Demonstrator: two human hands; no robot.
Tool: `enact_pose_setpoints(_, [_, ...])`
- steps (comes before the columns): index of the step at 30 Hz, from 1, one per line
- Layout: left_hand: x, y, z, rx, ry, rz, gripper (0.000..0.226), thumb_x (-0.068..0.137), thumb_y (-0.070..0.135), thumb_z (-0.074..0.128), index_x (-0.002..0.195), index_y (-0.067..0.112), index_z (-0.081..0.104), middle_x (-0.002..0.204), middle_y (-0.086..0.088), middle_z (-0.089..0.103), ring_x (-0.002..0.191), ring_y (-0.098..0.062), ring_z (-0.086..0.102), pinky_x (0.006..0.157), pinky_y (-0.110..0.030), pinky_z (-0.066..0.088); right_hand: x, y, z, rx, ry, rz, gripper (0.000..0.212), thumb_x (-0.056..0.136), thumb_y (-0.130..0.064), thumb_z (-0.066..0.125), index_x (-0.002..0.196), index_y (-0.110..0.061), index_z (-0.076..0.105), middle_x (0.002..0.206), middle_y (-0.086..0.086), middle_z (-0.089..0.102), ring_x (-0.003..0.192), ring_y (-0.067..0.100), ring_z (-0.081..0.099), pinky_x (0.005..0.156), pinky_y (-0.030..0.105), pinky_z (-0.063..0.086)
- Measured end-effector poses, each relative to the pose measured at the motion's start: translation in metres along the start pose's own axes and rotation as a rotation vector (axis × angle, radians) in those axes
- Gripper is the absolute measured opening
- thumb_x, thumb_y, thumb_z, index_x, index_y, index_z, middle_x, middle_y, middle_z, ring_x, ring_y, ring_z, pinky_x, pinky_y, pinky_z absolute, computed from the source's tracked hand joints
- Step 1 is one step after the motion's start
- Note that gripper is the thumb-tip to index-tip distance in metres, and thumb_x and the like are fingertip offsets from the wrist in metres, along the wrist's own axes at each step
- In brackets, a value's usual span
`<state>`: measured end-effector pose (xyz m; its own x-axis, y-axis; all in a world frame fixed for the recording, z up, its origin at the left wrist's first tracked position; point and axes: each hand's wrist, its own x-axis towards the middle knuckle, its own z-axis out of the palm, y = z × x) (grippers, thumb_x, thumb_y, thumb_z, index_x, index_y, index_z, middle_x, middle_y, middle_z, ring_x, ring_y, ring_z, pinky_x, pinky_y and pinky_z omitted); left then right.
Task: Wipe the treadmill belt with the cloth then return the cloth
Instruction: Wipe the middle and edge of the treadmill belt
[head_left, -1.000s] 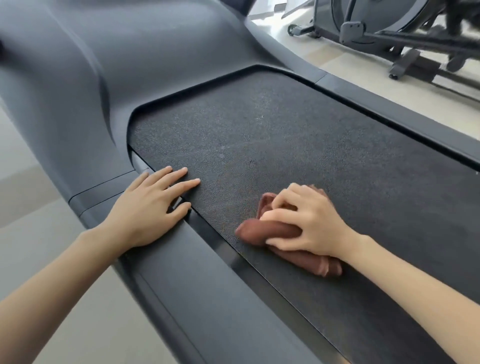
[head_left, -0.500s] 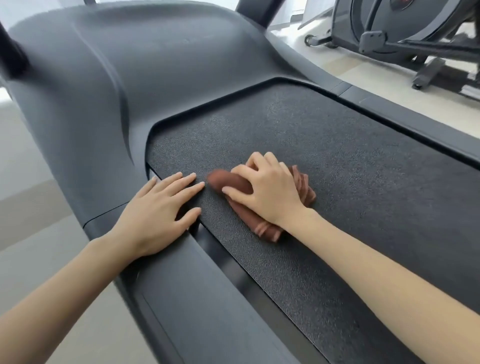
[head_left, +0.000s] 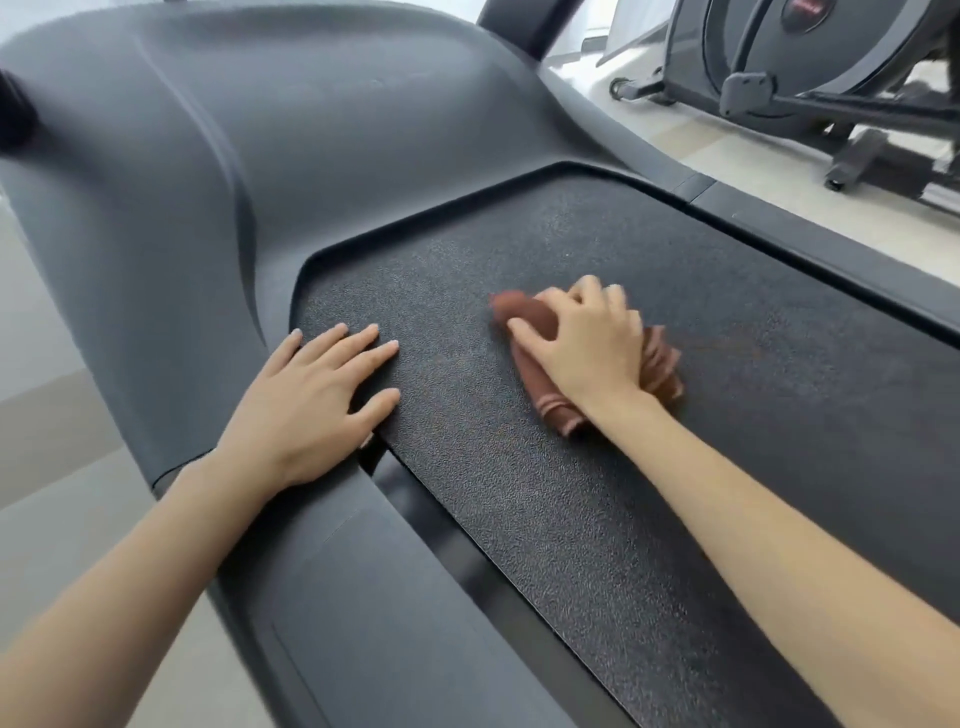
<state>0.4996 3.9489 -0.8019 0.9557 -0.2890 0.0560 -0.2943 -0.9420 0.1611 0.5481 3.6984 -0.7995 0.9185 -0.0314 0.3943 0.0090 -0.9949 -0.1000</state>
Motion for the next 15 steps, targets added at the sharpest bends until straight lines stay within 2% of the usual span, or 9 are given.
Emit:
enact_pose_setpoints(2, [0.005,0.000,0.000,-0.018,0.010,-0.005,0.054,0.091,0.054,0.031,0.144,0.041,0.022,0.154,0.015,0.016,0.143,-0.008,0.009,0.117,-0.035,0.001,-0.034,-0.030,-0.012,0.069,-0.008,-0.206,0.041,0.080,-0.062,0.050,0.101,-0.031,0.065,0.098,0.002,0.055,0.096,0.027,0.049,0.078,0.038,0.039])
enact_pose_setpoints(4, [0.005,-0.002,0.000,-0.023,0.016,0.002,0.054,0.092,0.053,0.033,0.143,0.041,0.023,0.154,0.015,0.016,0.143,-0.008,0.010,0.116,-0.034,0.001,-0.071,-0.038,-0.033,0.162,-0.008,-0.335,0.040,0.078,-0.061,0.051,0.095,-0.029,0.067,0.090,0.001,0.055,0.088,0.026,0.051,0.074,0.038,0.041])
enact_pose_setpoints(7, [0.002,-0.003,0.000,-0.011,0.003,0.013,0.055,0.091,0.054,0.030,0.144,0.041,0.020,0.155,0.015,0.013,0.143,-0.008,0.008,0.116,-0.033,-0.001,-0.125,-0.011,-0.058,0.282,-0.039,-0.479,0.034,0.078,-0.058,0.059,0.094,-0.029,0.069,0.088,-0.001,0.056,0.083,0.023,0.051,0.072,0.038,0.043])
enact_pose_setpoints(10, [-0.003,-0.002,0.001,0.000,-0.001,0.012,0.057,0.091,0.055,0.027,0.145,0.041,0.016,0.155,0.014,0.011,0.143,-0.009,0.006,0.116,-0.033,-0.001,-0.158,0.037,-0.076,0.284,-0.052,-0.594,0.033,0.080,-0.057,0.061,0.096,-0.029,0.069,0.088,-0.003,0.057,0.079,0.019,0.049,0.070,0.035,0.040])
enact_pose_setpoints(12, [-0.004,-0.001,0.002,0.007,-0.008,0.011,0.057,0.091,0.056,0.026,0.144,0.042,0.015,0.156,0.013,0.010,0.143,-0.009,0.006,0.116,-0.034,-0.001,-0.156,0.068,-0.081,0.246,-0.062,-0.543,0.035,0.080,-0.057,0.060,0.096,-0.028,0.070,0.087,-0.003,0.057,0.078,0.019,0.051,0.069,0.035,0.041])
enact_pose_setpoints(15, [-0.005,0.000,0.001,0.012,-0.031,0.023,0.054,0.091,0.056,0.026,0.143,0.047,0.012,0.156,0.011,0.010,0.144,-0.011,0.005,0.117,-0.036,-0.001,-0.126,0.096,-0.076,0.168,-0.065,-0.297,0.041,0.076,-0.059,0.056,0.096,-0.027,0.071,0.085,-0.004,0.057,0.081,0.021,0.055,0.071,0.035,0.047])
